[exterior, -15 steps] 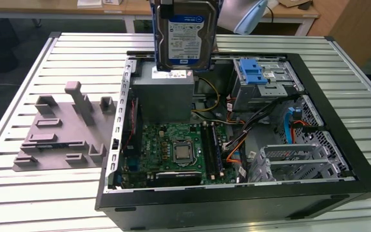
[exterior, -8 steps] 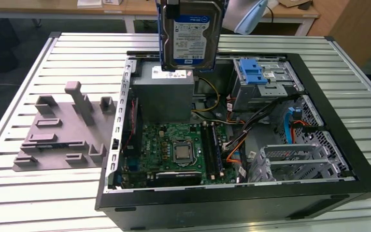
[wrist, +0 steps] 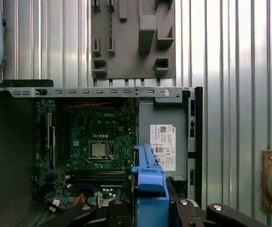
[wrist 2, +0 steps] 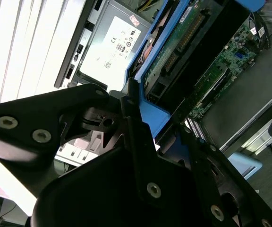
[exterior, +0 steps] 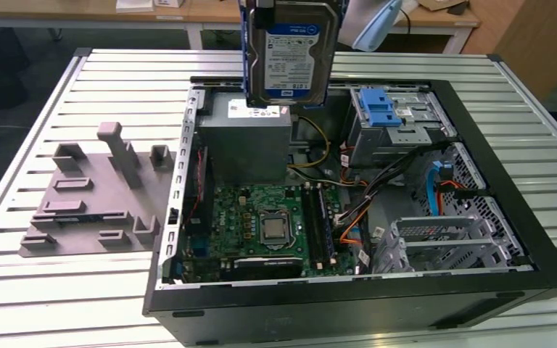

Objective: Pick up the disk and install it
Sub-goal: 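Pick up the disk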

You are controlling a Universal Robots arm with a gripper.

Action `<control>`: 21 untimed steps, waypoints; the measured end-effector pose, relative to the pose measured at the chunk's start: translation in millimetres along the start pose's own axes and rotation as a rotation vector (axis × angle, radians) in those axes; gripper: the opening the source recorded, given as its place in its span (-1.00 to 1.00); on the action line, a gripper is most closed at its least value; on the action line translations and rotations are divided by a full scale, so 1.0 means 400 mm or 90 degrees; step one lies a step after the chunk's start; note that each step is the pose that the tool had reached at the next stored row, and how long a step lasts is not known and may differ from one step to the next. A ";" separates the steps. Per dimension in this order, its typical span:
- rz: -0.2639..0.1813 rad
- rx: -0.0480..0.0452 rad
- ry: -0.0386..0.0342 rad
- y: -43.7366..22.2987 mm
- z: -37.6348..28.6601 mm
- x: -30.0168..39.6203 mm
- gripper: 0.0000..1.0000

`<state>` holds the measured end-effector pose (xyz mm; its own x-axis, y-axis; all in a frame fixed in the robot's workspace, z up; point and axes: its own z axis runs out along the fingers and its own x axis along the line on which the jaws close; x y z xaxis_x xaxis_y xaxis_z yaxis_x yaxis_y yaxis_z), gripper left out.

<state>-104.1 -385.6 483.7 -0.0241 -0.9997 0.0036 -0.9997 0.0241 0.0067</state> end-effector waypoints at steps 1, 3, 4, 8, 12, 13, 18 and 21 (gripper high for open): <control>0.000 0.0000 0.0001 0.000 0.000 0.003 -0.27; 0.000 0.0000 0.0000 -0.001 0.000 0.012 -0.27; 0.000 0.0000 0.0001 -0.001 0.000 0.017 -0.27; 0.000 0.0000 0.0000 -0.002 0.000 0.036 -0.27; 0.000 0.0000 0.0000 -0.003 0.000 0.049 -0.27; 0.000 0.0000 0.0000 -0.003 0.000 0.052 -0.27; 0.000 0.0000 0.0000 -0.007 0.000 0.061 -0.27; 0.000 -0.0001 0.0001 -0.015 0.000 0.064 -0.27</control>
<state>-98.8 -411.2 483.7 -0.0241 -0.9997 0.0037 -0.9997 0.0241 0.0067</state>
